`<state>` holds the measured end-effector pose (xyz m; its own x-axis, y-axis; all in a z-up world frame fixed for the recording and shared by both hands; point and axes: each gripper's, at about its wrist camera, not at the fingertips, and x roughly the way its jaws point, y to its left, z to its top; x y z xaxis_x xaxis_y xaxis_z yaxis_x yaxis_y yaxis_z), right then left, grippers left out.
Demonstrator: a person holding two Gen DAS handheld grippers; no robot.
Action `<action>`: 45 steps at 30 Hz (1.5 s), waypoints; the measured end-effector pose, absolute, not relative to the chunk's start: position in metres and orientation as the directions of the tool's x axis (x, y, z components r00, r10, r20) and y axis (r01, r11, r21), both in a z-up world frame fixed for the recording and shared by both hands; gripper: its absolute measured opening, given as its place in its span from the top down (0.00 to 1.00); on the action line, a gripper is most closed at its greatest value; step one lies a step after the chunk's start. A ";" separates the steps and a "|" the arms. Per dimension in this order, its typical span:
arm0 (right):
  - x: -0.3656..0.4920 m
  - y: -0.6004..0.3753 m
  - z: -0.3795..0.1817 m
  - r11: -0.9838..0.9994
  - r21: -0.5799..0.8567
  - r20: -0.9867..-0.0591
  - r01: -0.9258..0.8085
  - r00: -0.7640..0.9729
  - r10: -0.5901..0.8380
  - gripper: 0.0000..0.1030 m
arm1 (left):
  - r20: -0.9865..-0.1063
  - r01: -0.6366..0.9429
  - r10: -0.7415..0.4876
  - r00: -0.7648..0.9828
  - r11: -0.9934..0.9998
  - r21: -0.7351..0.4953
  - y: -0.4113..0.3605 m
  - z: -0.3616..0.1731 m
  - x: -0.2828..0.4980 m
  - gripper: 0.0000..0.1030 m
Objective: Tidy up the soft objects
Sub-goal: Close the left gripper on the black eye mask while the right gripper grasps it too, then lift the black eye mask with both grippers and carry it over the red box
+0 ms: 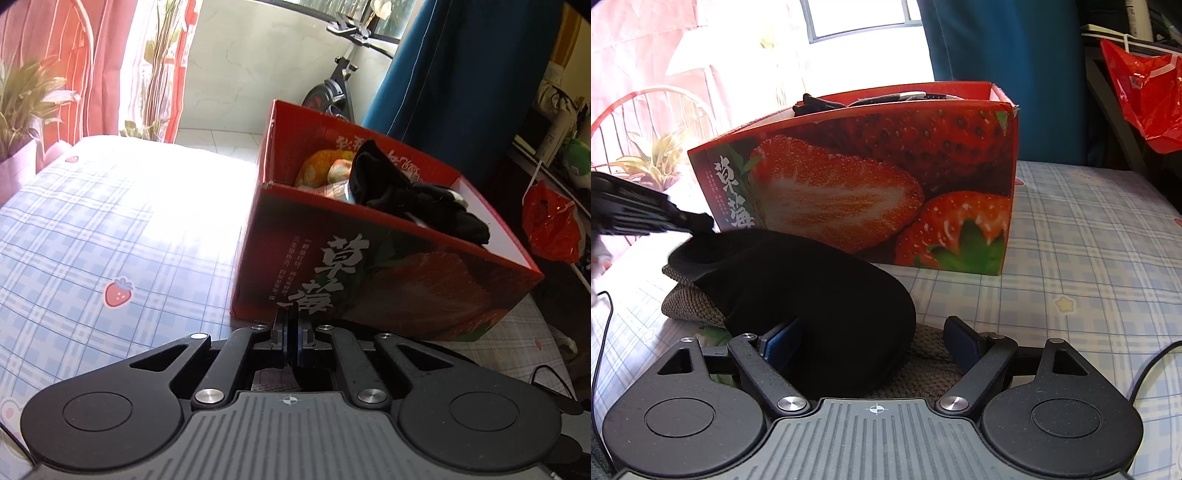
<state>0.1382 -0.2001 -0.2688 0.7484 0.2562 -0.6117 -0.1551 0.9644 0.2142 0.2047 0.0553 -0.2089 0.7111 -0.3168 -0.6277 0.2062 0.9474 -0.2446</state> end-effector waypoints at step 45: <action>0.102 -0.220 -0.251 0.937 0.309 -0.494 -0.162 0.815 0.304 0.89 | -0.587 0.171 -0.258 0.767 0.965 -0.201 0.062 -0.249 0.130 0.94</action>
